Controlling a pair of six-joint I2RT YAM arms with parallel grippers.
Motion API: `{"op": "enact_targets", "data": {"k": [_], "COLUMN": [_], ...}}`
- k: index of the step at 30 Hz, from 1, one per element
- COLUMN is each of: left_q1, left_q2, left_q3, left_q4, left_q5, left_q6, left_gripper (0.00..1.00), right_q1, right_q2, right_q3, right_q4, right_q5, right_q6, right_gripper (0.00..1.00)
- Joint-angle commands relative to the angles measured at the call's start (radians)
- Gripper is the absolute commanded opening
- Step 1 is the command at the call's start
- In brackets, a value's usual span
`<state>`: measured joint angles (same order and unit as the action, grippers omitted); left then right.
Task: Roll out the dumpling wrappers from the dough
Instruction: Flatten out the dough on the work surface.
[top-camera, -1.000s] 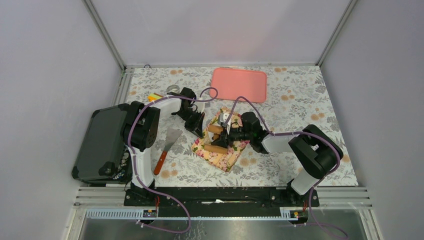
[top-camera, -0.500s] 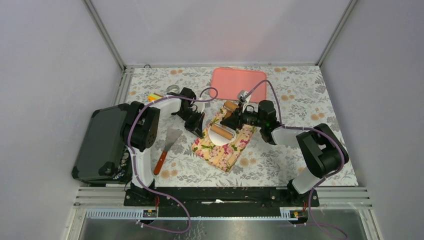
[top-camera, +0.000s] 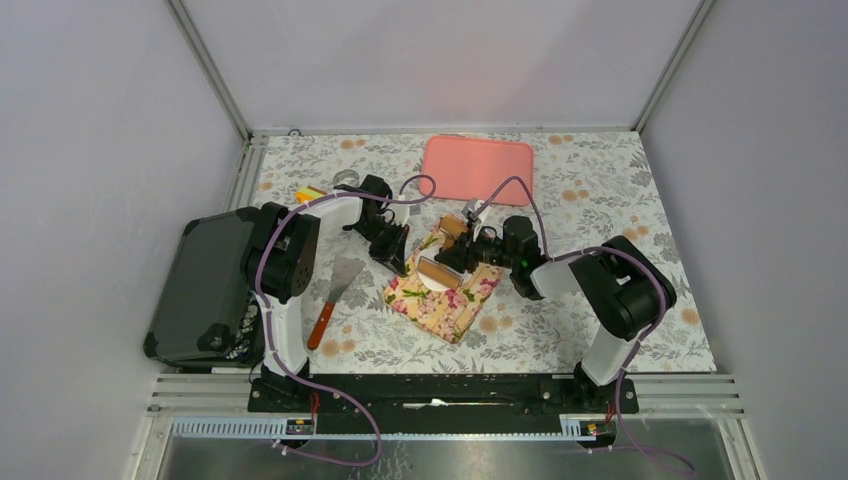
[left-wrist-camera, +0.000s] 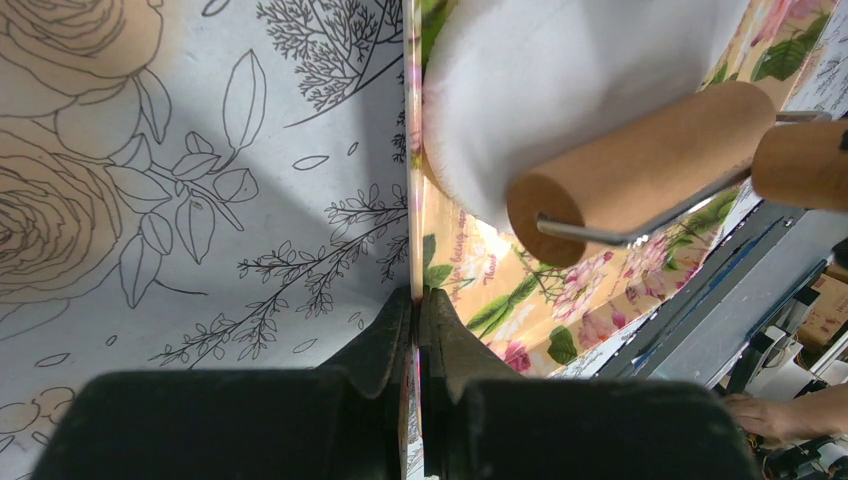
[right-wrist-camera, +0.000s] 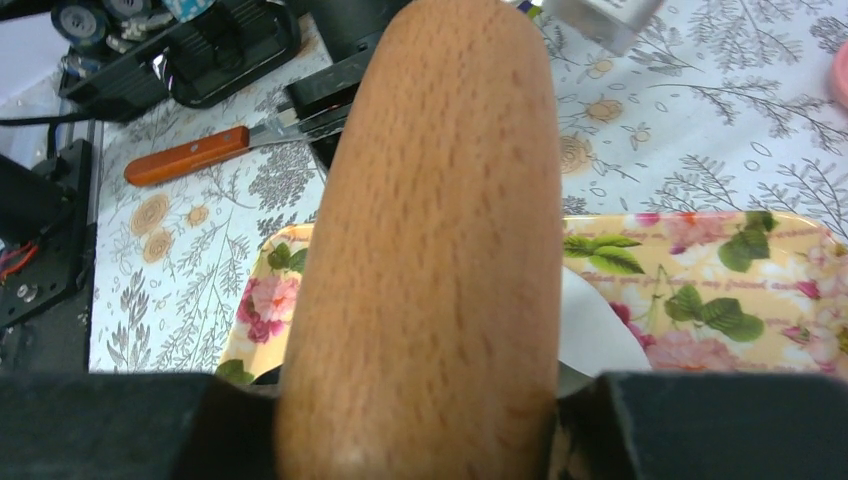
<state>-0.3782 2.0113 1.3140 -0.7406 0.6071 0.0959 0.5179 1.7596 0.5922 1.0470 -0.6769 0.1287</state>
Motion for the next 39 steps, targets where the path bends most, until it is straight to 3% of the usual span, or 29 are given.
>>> {"op": "enact_targets", "data": {"k": [1,10,21,34,39], "left_q1": [0.001,0.001,0.002,0.002,0.002], "left_q2": [0.034,0.036,0.034,0.034,0.034], "left_q3": [-0.045,-0.045,-0.047,-0.045,-0.045], "left_q4": [0.020,0.021,0.022,0.022,0.021], "left_q5": [-0.118,-0.118,-0.117,-0.117,-0.116], "left_q6": [0.043,0.042,0.042,0.042,0.042], "left_gripper": [0.00,0.00,0.00,0.00,0.00], "right_q1": [0.042,0.082,0.118,0.129,0.132], "right_q2": [-0.015,-0.038,-0.063,-0.090,-0.095], "right_q3": [-0.042,-0.032,-0.034,-0.058,-0.094], "right_q4": [-0.204,-0.380,-0.445,-0.402,-0.312], "right_q5": [-0.001,-0.018,-0.058,-0.127,-0.153], "right_q6": [-0.120,-0.235,-0.316,-0.355,-0.353], "right_gripper": [0.00,0.00,0.00,0.00,0.00]}}
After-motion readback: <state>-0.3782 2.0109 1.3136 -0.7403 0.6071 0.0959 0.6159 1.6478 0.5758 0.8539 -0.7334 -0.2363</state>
